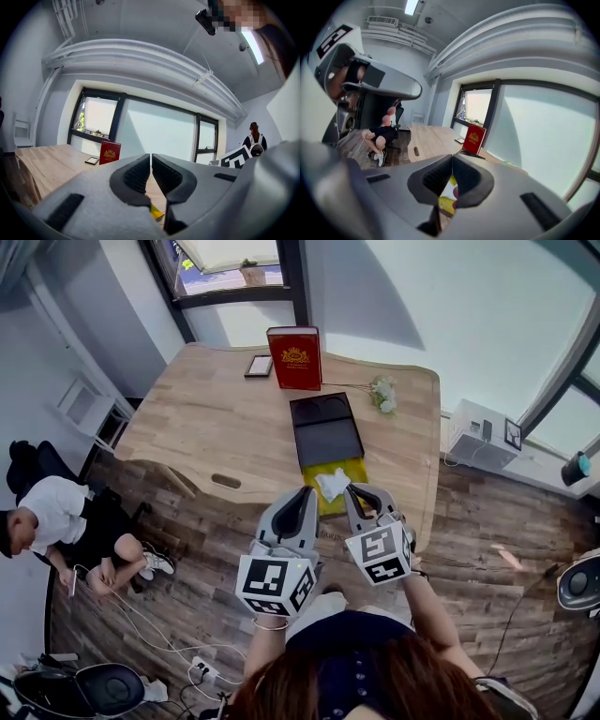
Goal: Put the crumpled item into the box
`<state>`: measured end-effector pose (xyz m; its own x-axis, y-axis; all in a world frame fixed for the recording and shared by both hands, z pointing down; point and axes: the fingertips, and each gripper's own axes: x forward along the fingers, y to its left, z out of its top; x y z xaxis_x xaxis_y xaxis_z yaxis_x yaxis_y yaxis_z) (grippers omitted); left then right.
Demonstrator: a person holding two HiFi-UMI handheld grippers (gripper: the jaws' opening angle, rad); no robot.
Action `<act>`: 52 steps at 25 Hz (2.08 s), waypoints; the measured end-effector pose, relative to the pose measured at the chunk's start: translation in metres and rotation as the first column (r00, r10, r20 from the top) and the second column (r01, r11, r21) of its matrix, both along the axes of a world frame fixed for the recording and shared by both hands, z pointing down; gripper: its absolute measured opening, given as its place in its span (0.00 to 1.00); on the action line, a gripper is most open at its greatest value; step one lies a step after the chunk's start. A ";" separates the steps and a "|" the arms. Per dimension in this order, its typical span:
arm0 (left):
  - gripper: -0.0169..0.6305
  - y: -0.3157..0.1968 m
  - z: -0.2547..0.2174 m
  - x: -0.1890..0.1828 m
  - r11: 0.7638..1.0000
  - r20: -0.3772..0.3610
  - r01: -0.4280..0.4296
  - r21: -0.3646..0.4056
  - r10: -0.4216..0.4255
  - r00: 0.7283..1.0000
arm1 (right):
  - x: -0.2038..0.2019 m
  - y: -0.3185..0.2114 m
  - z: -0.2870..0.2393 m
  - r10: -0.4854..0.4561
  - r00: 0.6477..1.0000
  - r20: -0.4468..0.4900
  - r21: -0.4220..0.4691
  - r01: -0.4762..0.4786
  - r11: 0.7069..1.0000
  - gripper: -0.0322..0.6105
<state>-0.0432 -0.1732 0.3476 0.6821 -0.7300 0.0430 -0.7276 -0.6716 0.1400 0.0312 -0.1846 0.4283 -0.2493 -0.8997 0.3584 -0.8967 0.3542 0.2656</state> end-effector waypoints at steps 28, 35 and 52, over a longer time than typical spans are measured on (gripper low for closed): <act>0.08 0.112 -0.008 0.053 0.996 0.058 0.080 0.032 -0.082 0.995 | 0.055 0.129 -0.080 -0.093 0.987 0.130 0.206 0.065 0.976 0.09; 0.08 0.144 -0.007 0.060 0.995 0.063 0.092 0.034 -0.094 0.994 | 0.053 0.163 -0.084 -0.130 0.983 0.132 0.211 0.100 0.972 0.09; 0.08 0.180 -0.005 0.049 0.996 0.087 0.091 0.022 -0.093 0.992 | 0.049 0.200 -0.098 -0.130 0.980 0.150 0.248 0.090 0.965 0.09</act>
<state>0.0063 0.0069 0.3429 0.6060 -0.7908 0.0861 -0.7954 -0.6030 0.0611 0.0804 0.0154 0.3306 -0.3890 -0.9176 0.0825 -0.8938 0.3975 0.2076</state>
